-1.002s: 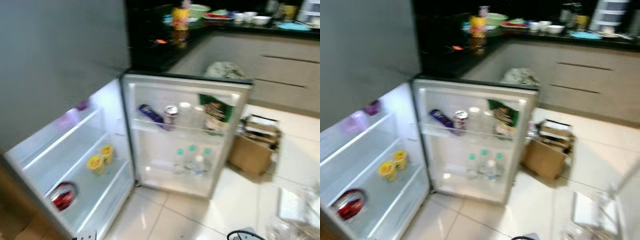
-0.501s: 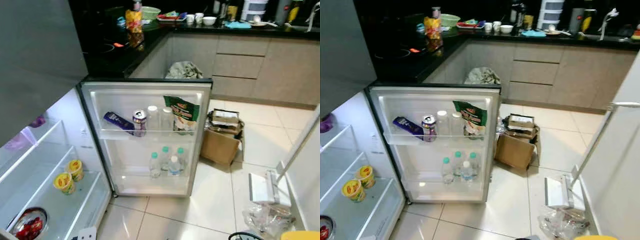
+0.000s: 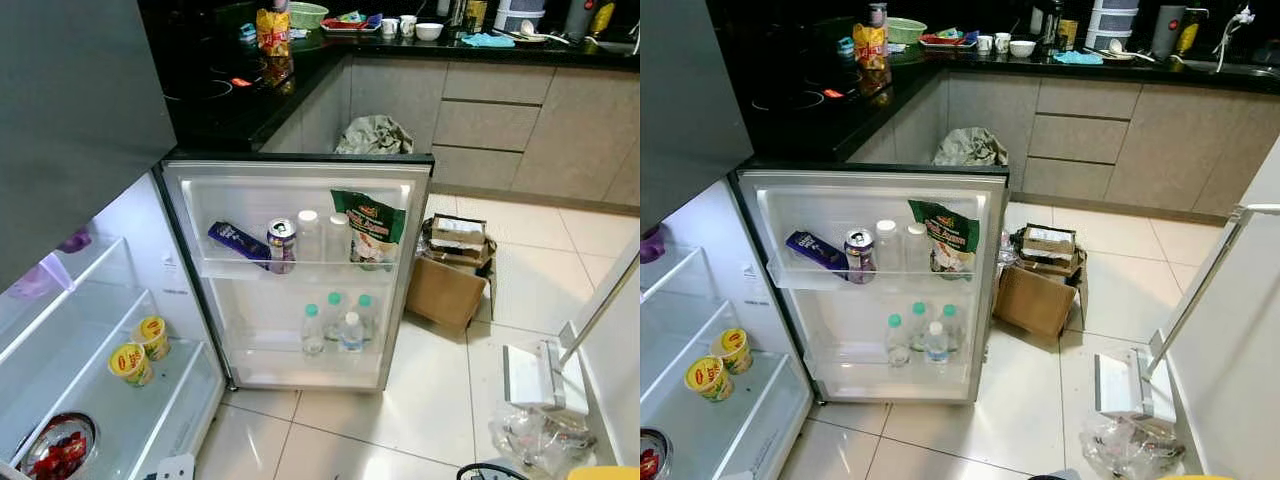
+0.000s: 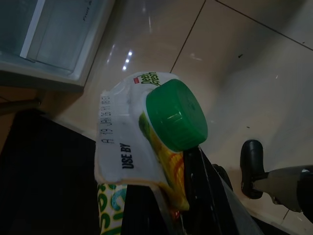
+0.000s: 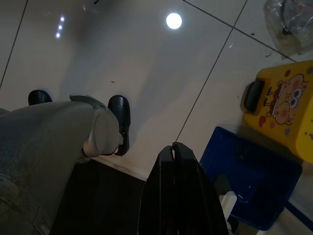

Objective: Restocking fridge

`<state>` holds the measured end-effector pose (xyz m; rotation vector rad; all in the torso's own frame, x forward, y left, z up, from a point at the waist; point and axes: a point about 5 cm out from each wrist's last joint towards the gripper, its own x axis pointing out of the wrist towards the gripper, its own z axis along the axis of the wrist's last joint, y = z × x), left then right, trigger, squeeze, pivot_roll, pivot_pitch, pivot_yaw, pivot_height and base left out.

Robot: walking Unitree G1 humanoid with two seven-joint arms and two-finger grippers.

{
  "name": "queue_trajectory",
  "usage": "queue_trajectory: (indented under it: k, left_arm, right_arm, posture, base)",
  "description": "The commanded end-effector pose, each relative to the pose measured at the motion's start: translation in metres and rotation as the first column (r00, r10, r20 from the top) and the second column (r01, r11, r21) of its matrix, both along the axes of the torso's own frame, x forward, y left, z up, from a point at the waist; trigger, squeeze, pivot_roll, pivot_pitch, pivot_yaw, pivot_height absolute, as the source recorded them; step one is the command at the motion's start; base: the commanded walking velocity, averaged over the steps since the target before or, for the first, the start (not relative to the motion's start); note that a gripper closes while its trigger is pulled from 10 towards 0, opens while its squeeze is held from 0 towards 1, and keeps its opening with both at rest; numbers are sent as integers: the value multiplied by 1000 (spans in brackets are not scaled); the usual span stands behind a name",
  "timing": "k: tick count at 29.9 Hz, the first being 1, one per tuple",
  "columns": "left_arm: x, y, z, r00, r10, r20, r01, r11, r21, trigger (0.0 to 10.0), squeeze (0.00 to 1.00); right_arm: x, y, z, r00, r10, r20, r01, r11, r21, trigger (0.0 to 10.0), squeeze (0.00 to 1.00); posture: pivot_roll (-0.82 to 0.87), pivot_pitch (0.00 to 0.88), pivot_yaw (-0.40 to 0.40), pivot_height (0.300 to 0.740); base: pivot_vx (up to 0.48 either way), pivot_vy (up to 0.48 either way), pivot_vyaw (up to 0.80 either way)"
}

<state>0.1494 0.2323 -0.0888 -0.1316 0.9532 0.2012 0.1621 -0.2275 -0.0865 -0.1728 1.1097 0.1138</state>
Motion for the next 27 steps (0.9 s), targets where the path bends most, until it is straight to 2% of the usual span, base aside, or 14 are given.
queue_trajectory:
  k: [1, 24, 27]
  left_arm:
    - [-3, -6, -3, 1000, -24, -13, 24, 999, -23, 10000, 0]
    - [-2, -10, -3, 999, -35, -14, 34, 999, -33, 10000, 0]
    - [-2, -11, -3, 999, -36, -8, 35, 998, -43, 10000, 0]
  right_arm:
    - [2, 2, 0, 1000, -1, 11, 1, 1000, -1, 10000, 0]
    - [2, 2, 0, 1000, 2, 15, -2, 1000, 7, 10000, 0]
    - [2, 2, 0, 1000, 3, 14, -3, 1000, 7, 10000, 0]
  posture:
    - [-82, 0, 13, 740]
    - [-88, 0, 11, 740]
    - [-88, 0, 11, 740]
  base:
    - [255, 0, 0]
    - [283, 0, 0]
    - [0, 0, 0]
